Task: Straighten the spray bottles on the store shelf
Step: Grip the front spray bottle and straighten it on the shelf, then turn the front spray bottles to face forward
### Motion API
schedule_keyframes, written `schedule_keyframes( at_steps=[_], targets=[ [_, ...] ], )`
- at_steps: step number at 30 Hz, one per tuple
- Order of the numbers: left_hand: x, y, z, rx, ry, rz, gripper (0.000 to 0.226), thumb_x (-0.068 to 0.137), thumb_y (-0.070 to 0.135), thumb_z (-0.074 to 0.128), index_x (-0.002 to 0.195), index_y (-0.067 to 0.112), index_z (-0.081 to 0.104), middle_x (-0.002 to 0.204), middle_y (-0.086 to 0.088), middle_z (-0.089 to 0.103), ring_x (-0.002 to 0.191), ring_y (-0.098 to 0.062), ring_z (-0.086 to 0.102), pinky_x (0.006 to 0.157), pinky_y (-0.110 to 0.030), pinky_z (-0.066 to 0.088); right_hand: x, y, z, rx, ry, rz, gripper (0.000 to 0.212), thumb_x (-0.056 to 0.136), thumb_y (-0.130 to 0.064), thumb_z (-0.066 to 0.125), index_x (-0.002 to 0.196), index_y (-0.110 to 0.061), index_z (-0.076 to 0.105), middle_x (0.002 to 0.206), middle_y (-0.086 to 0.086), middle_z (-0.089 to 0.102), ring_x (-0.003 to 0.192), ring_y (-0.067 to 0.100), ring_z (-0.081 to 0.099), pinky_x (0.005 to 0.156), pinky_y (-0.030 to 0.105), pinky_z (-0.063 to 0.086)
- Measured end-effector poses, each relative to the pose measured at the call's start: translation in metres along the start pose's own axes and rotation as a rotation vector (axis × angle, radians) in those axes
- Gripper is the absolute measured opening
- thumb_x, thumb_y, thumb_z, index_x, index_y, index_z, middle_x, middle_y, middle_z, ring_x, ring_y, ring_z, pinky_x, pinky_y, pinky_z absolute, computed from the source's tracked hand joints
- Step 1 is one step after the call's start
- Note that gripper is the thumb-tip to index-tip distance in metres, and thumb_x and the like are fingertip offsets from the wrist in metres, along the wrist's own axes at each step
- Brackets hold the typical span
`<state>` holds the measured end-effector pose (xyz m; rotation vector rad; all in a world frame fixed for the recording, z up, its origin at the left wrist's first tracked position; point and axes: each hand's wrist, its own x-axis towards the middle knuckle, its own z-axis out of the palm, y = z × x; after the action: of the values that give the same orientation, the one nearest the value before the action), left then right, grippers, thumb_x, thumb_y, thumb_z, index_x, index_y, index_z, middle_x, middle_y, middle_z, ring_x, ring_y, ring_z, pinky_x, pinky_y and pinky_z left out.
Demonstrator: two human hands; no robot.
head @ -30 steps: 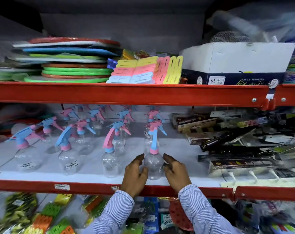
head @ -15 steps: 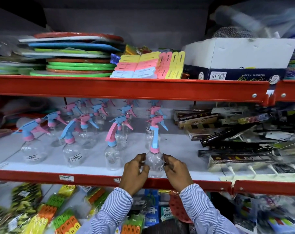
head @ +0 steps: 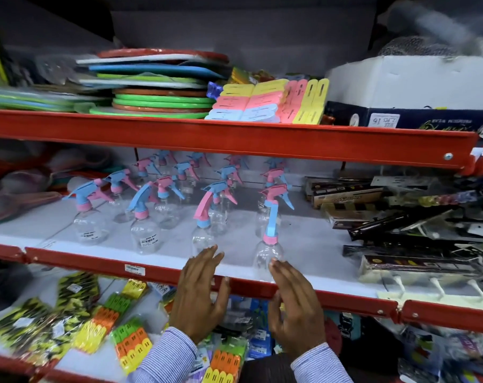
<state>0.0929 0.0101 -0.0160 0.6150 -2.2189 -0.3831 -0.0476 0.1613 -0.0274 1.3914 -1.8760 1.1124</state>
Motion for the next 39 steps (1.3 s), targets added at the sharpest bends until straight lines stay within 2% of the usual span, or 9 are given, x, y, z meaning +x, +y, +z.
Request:
schedule_keyframes(
  at_steps=[5, 8, 10, 13, 16, 19, 25, 30, 39],
  targets=[
    [-0.011, -0.021, -0.016, 0.129, -0.004, -0.006, 0.064, 0.092, 0.045, 0.043, 0.149, 0.022, 0.026, 0.163, 0.0, 0.023, 0.152, -0.013, 0.013, 0.124, -0.045, 0.013, 0.015, -0.024, 0.026, -0.08, -0.269, -0.076, 0.063, 0.088, -0.017, 0.046, 0.148, -0.013, 0.028, 0.157, 0.003, 0.031, 0.147, 0.017, 0.025, 0.12, 0.036, 0.026],
    [-0.004, -0.026, -0.016, 0.169, -0.021, -0.003, 0.07, 0.093, 0.048, 0.039, 0.153, 0.018, 0.017, 0.164, -0.002, 0.014, 0.153, -0.013, 0.006, 0.125, -0.042, 0.011, 0.022, -0.027, 0.038, -0.085, -0.38, 0.045, 0.063, 0.092, -0.027, 0.037, 0.151, -0.016, 0.017, 0.161, 0.0, 0.016, 0.149, 0.015, 0.015, 0.122, 0.035, 0.019],
    [0.021, -0.103, -0.045, 0.074, -0.106, -0.014, 0.073, 0.094, 0.047, 0.04, 0.154, 0.018, 0.01, 0.165, 0.0, 0.008, 0.152, -0.011, 0.003, 0.125, -0.036, 0.01, 0.052, -0.077, 0.105, -0.04, -0.371, 0.174, 0.064, 0.094, -0.031, 0.035, 0.152, -0.02, 0.01, 0.163, -0.004, 0.005, 0.15, 0.012, 0.008, 0.122, 0.03, 0.017],
    [0.032, -0.097, -0.038, -0.038, -0.168, -0.039, 0.075, 0.095, 0.044, 0.042, 0.154, 0.02, 0.001, 0.165, 0.004, 0.001, 0.152, -0.009, 0.004, 0.12, -0.022, 0.009, 0.064, -0.069, 0.11, 0.127, -0.418, 0.379, 0.068, 0.093, -0.026, 0.042, 0.152, -0.021, 0.009, 0.162, -0.003, 0.012, 0.148, 0.015, 0.019, 0.115, 0.02, 0.02],
    [0.039, -0.091, -0.03, -0.158, -0.242, -0.102, 0.075, 0.095, 0.037, 0.047, 0.154, 0.017, 0.005, 0.164, -0.001, 0.01, 0.151, -0.015, 0.017, 0.116, -0.017, 0.012, 0.078, -0.056, 0.114, 0.307, -0.432, 0.607, 0.065, 0.092, -0.012, 0.049, 0.151, -0.016, 0.02, 0.155, 0.007, 0.035, 0.137, 0.022, 0.042, 0.106, 0.02, 0.033],
    [0.057, -0.106, -0.029, -0.272, -0.307, -0.155, 0.073, 0.093, 0.03, 0.052, 0.153, 0.016, 0.014, 0.161, -0.003, 0.026, 0.145, -0.019, 0.033, 0.118, -0.035, 0.031, 0.091, -0.058, 0.125, 0.373, -0.399, 0.735, 0.06, 0.091, -0.003, 0.047, 0.147, -0.014, 0.031, 0.147, 0.01, 0.047, 0.133, 0.021, 0.049, 0.106, 0.027, 0.041],
    [0.07, -0.115, -0.024, -0.394, -0.368, -0.189, 0.058, 0.09, 0.022, 0.053, 0.145, 0.018, 0.035, 0.144, -0.002, 0.054, 0.128, -0.016, 0.054, 0.101, -0.021, 0.039, 0.094, -0.066, 0.126, 0.329, -0.426, 0.7, 0.055, 0.087, 0.004, 0.044, 0.14, -0.012, 0.043, 0.141, 0.007, 0.054, 0.13, 0.022, 0.052, 0.112, 0.037, 0.04],
    [0.066, -0.113, -0.03, -0.438, -0.352, -0.173, 0.049, 0.087, 0.02, 0.053, 0.135, 0.025, 0.046, 0.118, 0.014, 0.061, 0.114, -0.007, 0.06, 0.092, -0.017, 0.04, 0.089, -0.067, 0.122, 0.357, -0.425, 0.726, 0.054, 0.089, 0.004, 0.046, 0.14, -0.011, 0.043, 0.142, 0.009, 0.053, 0.129, 0.018, 0.052, 0.113, 0.032, 0.039],
    [0.051, -0.106, -0.044, -0.418, -0.333, -0.164, 0.045, 0.085, 0.019, 0.053, 0.13, 0.025, 0.05, 0.119, 0.008, 0.066, 0.11, -0.011, 0.062, 0.093, -0.02, 0.041, 0.079, -0.077, 0.112, 0.359, -0.447, 0.703, 0.054, 0.09, 0.001, 0.047, 0.141, -0.012, 0.041, 0.141, 0.008, 0.054, 0.128, 0.018, 0.054, 0.112, 0.035, 0.04]
  ],
)
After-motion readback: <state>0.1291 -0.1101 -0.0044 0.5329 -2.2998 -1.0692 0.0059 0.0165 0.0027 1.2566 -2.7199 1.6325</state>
